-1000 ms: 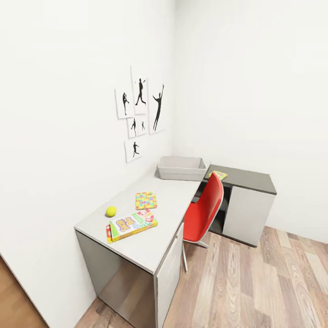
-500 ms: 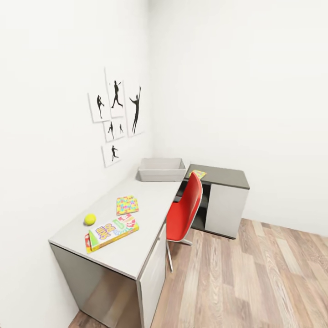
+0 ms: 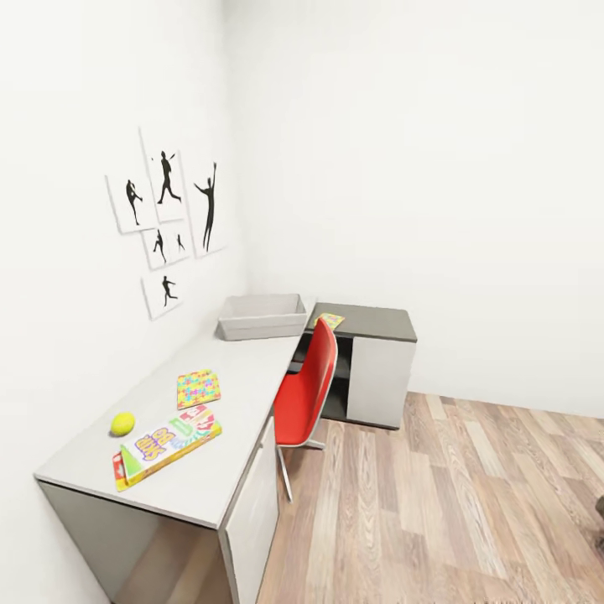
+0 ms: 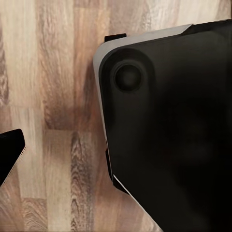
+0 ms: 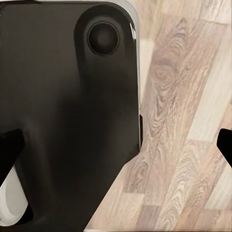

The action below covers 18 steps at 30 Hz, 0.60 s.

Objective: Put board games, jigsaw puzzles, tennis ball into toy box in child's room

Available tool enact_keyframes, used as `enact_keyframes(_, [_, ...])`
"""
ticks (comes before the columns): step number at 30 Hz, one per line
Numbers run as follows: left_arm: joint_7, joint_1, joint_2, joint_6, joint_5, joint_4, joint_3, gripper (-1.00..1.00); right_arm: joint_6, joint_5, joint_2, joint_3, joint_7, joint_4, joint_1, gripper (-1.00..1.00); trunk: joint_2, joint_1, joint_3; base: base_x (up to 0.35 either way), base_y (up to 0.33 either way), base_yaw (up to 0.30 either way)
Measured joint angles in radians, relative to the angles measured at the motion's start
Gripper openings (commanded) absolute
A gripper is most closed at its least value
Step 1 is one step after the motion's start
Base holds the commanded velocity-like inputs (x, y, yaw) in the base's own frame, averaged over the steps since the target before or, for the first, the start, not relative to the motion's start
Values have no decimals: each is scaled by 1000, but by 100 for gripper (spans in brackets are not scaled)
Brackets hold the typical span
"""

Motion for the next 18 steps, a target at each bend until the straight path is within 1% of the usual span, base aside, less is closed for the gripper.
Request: enact_keyframes(18, [0, 0, 1, -2, 0, 0, -1, 100, -18, 0, 0, 0, 0, -1, 0, 100, 126, -69, 57, 0, 0, -280])
